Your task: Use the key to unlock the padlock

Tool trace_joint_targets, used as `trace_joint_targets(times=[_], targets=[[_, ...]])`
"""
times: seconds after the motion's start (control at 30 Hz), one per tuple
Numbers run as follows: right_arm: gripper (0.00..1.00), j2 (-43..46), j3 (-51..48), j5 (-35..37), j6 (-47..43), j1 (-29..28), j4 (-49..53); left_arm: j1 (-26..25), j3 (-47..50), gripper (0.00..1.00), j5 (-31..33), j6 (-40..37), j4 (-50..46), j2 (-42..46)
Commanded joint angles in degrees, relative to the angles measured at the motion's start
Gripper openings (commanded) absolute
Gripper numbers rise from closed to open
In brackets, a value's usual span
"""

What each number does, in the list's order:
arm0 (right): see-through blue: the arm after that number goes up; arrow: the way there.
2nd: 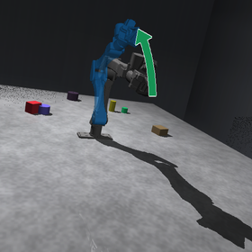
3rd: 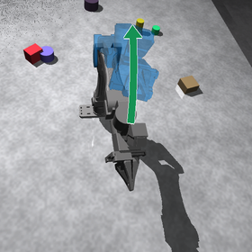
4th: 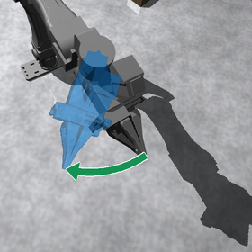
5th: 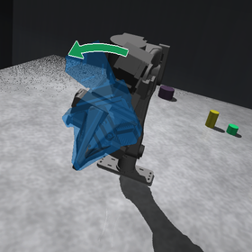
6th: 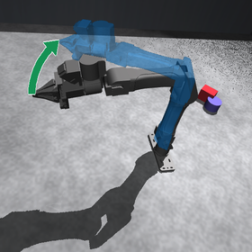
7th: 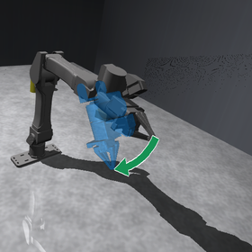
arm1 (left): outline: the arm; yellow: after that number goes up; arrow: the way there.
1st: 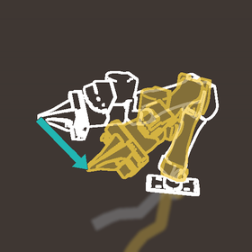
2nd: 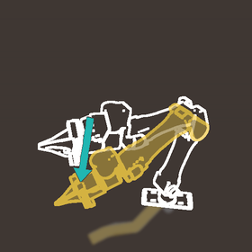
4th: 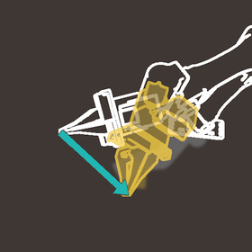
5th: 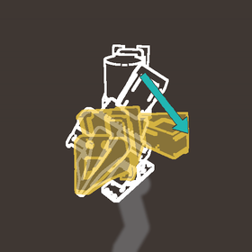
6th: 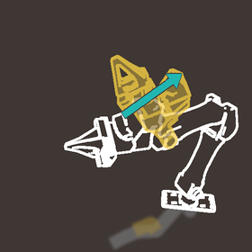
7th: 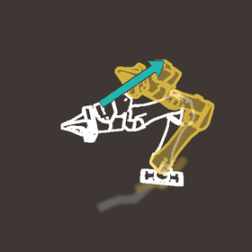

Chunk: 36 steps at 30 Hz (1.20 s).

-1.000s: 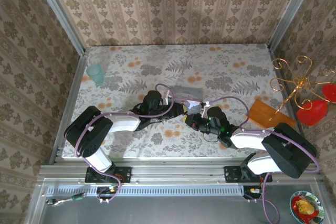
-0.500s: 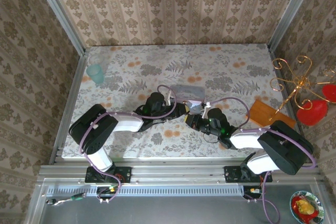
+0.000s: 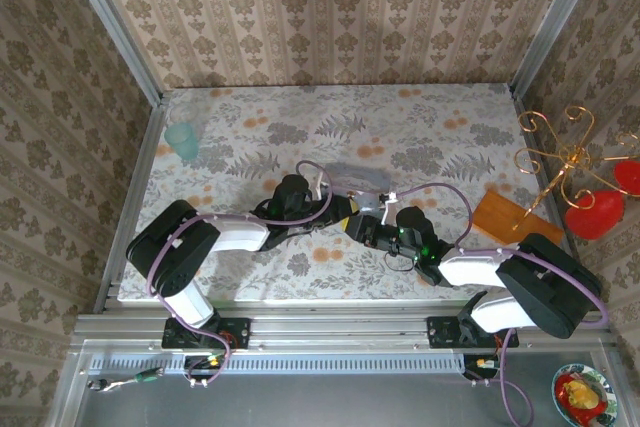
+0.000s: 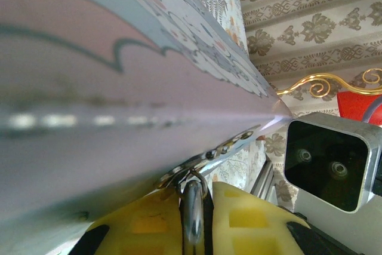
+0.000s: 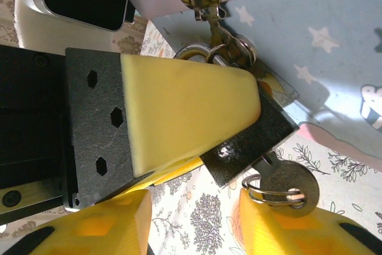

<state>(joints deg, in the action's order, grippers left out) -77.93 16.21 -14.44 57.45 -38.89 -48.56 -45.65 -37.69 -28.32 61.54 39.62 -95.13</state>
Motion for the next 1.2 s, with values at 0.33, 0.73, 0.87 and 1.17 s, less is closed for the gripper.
trace_joint_targets(times=[0.33, 0.73, 0.87, 1.17], targets=[[0.49, 1.43, 0.05, 4.49, 1.18, 1.03, -2.54, 1.95, 2.36, 0.00, -1.89, 0.08, 0.55, 2.49], [0.48, 3.53, 0.91, 7.36, 1.01, 1.04, 6.92, 3.25, 2.89, 0.00, -2.18, -0.11, 0.20, 3.84], [0.49, 1.98, 1.71, 6.84, 1.88, 1.04, 6.86, 3.20, 2.84, 0.00, -2.20, -0.19, 0.11, 4.25], [0.39, -3.94, 2.78, 3.19, 4.50, 0.94, 0.99, 2.88, 2.62, 0.00, -2.39, -0.36, 0.02, 4.20]])
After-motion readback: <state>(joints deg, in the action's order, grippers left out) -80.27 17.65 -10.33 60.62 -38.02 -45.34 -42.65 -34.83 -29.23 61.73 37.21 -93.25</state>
